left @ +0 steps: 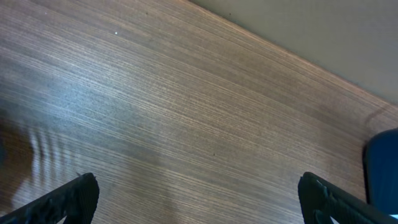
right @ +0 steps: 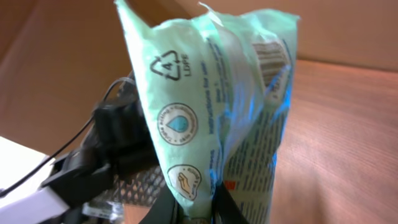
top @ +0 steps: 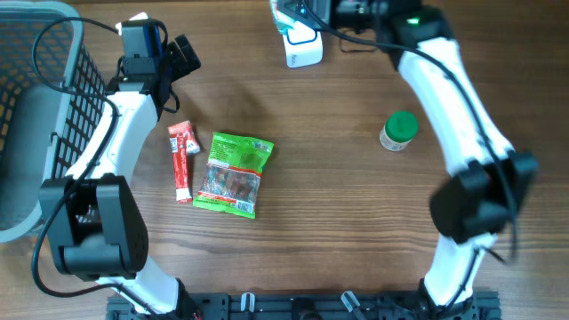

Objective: Scan the item barcode
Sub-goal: 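Hold the teal packet's barcode in front of the scanner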

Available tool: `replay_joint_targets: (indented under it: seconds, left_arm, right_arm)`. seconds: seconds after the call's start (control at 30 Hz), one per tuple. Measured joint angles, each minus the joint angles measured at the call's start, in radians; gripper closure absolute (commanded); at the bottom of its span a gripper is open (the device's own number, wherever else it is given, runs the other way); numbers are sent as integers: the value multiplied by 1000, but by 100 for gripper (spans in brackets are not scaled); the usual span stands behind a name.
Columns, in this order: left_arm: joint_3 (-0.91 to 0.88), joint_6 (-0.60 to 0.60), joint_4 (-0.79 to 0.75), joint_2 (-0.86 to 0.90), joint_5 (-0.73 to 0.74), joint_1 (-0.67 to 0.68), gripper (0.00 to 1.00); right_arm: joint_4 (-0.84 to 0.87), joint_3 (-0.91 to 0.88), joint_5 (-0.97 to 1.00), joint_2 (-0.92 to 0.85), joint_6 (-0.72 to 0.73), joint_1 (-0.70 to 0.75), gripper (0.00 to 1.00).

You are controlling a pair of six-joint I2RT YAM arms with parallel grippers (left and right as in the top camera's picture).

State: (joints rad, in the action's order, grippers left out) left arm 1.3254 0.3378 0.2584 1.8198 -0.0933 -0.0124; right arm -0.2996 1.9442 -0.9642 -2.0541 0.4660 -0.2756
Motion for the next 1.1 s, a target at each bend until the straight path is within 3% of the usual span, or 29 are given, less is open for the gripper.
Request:
replay_joint_targets:
  seconds: [0.1,0.23,0.3,0.47,0.6,0.87,1.1]
  left_arm:
    - [0,-1,-3,0,-1,0,0]
    - [0,-4,1,0,0,0,0]
    - [0,-4,1,0,0,0,0]
    - [0,-4,0,0,0,0,0]
    - [0,-4,0,0,0,0,0]
    - [0,-3,0,0,0,0,0]
    - [0,-4,0,0,0,0,0]
  right_arm:
    - [288,-2,-98,-183,161,26,96]
    - [753,-9,-204,-387,499,79,96]
    - [870,-9,-231,-457,648,103,96]
    - [896,-9,-248,-534,803,131,96]
    - [889,-9,-252,-547,843,129,96]
    - [602,-1,-237,-547,784,129,96]
    - [651,0,-241,-547,744,129,95]
